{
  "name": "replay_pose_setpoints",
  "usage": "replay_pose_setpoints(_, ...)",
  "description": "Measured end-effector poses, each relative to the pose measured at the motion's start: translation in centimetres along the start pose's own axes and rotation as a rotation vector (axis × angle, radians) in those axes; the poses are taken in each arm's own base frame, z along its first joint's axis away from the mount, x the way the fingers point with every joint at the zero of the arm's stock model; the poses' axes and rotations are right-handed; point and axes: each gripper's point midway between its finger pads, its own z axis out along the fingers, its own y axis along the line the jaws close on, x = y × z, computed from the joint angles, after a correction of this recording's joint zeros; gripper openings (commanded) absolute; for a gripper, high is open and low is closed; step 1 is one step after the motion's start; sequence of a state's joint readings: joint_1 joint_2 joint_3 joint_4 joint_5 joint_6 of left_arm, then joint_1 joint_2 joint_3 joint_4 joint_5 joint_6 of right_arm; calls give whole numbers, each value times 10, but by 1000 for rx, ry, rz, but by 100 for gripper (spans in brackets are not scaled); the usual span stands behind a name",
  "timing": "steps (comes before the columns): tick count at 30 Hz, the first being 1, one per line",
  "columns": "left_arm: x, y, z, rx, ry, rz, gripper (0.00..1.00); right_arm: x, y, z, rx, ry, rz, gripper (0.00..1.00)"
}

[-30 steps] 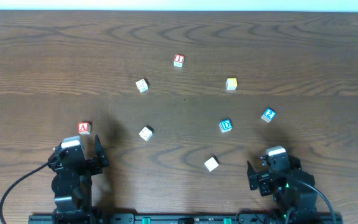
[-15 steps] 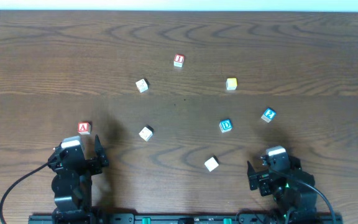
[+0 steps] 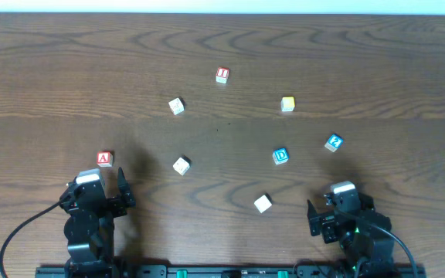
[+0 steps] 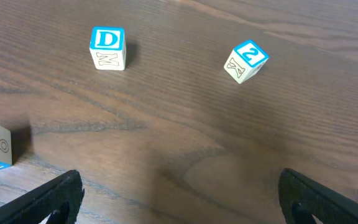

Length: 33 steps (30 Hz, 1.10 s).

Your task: Spell out Ai2

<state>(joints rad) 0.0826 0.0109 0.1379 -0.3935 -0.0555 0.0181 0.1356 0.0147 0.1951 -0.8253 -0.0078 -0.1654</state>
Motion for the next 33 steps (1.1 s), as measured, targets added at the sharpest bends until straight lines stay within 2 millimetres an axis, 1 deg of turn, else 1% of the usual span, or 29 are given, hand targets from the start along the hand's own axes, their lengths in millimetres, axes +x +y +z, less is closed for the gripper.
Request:
replay_pose_setpoints(3, 0, 0, 0, 0, 0, 0, 95, -3, 0, 0, -1, -13, 0, 99)
replay_pose_setpoints(6, 0, 0, 0, 0, 0, 0, 95, -21, 5, 0, -33, -89, -3, 99)
replay_pose_setpoints(8, 0, 0, 0, 0, 0, 0, 95, -43, 12, -3, -79, -187, -11, 99)
replay_pose_setpoints(10, 0, 0, 0, 0, -1, 0, 95, -74, 24, -12, -155, -323, -34, 99)
replay_pose_setpoints(11, 0, 0, 0, 0, -1, 0, 95, -83, 27, -16, -177, -364, -41, 99)
replay_pose_setpoints(12, 0, 0, 0, 0, 0, 0, 95, -96, 34, -22, -217, -429, -60, 99)
replay_pose_setpoints(15, 0, 0, 0, 0, 0, 0, 95, -121, 49, -41, -318, -559, -90, 99)
replay_pose_setpoints(17, 0, 0, 0, 0, -1, 0, 95, -132, 57, -52, -386, -609, -54, 99)
replay_pose_setpoints(19, 0, 0, 0, 0, -1, 0, 95, -135, 62, -57, -446, -611, 27, 99)
replay_pose_setpoints(22, 0, 0, 0, 0, -1, 0, 95, -136, 65, -59, -526, -569, 198, 99)
replay_pose_setpoints(27, 0, 0, 0, 0, -1, 0, 95, -140, 60, -60, -571, -532, 432, 99)
replay_pose_setpoints(29, 0, 0, 0, 0, -1, 0, 95, -147, 56, -63, -578, -550, 514, 99)
replay_pose_setpoints(33, 0, 0, 0, 0, 0, 0, 95, -168, 52, -75, -619, -622, 559, 99)
